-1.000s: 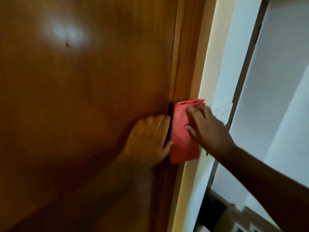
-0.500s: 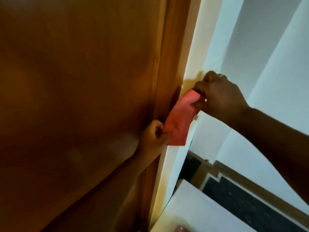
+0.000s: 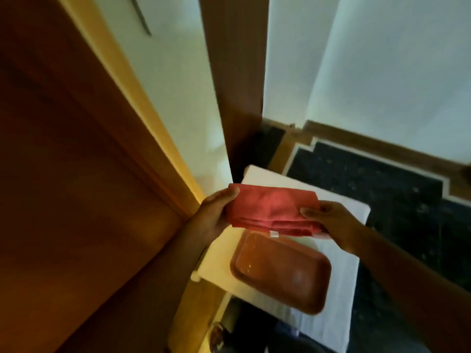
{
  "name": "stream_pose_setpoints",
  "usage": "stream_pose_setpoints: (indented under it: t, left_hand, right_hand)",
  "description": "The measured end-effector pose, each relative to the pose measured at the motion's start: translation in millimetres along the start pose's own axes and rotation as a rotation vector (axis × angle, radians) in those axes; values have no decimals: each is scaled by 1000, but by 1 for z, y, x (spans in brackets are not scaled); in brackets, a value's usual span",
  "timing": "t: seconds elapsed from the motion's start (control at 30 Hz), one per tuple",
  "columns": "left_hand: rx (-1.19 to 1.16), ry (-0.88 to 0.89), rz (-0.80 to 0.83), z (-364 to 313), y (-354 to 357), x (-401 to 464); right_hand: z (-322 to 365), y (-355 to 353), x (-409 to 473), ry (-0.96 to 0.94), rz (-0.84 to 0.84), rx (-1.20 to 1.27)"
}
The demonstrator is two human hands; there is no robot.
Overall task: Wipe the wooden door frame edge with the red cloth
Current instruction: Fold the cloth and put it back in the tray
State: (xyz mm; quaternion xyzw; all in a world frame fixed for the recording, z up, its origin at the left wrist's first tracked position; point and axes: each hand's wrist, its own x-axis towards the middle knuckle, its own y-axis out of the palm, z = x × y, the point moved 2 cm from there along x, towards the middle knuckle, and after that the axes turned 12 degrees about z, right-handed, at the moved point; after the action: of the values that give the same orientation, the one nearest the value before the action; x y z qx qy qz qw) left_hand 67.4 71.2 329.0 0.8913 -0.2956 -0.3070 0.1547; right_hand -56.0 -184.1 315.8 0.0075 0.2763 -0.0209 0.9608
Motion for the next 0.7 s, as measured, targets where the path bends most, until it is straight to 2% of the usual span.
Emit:
stream_pose_setpoints:
  t: [0.13,0.23,0.3,0.4,0.5,0.7]
  left_hand:
    - [37,-232,-51,103,4,43]
    - [195,-357,-167,168,-15,71]
    - [355,-436,-164,204,-31,98]
    - [497,-525,-138,255,-55,136]
    - [582,-575,-102,309,-80,169]
    - [772,-763,-75,370,-125,182]
  right_hand:
    - [-111,-19,12,240,-125,289]
    - [-185,-18,21,388,-211,363]
    - [-226,-18,30,446,-256,378]
    - [-279,-13,50,499,-284,345]
    - [-331,-6,76,550,-344,179]
    - [-402,18,102,712,-373,16]
